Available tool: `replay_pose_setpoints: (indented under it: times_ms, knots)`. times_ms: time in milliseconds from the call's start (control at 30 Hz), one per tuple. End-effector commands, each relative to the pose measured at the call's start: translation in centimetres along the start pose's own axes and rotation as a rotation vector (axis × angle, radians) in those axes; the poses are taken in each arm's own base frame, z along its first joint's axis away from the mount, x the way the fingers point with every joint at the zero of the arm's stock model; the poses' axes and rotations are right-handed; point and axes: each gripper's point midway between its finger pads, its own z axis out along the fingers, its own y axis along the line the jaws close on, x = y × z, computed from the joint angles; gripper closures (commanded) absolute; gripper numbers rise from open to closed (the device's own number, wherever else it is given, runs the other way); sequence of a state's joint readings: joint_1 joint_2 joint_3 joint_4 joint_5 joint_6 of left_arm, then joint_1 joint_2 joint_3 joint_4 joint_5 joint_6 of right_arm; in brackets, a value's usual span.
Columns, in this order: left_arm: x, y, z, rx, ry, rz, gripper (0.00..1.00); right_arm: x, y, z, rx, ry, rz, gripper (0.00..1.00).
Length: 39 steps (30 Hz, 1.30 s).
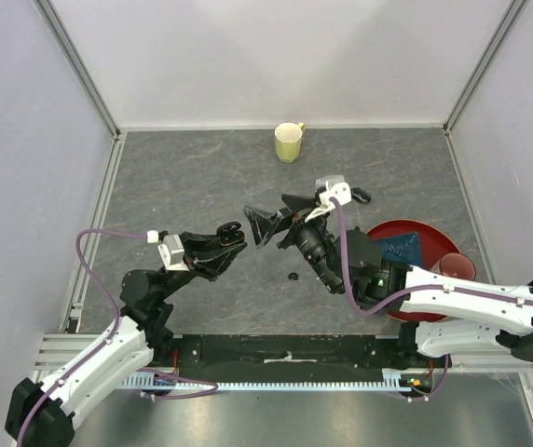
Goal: Insert the wireless bluetooth earbuds into the charging case
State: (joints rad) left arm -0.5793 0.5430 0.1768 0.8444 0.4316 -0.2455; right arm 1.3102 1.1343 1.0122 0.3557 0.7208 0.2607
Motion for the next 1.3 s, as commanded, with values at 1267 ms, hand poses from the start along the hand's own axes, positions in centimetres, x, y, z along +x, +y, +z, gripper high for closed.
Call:
replay_pose_setpoints:
  times_ms: [1267]
  knots:
    - [0.2,-3.8,1.3,0.268,0.126,0.004,0.98,9.3,-4.0,2.2,-0.212,0.681,0.297,0.02]
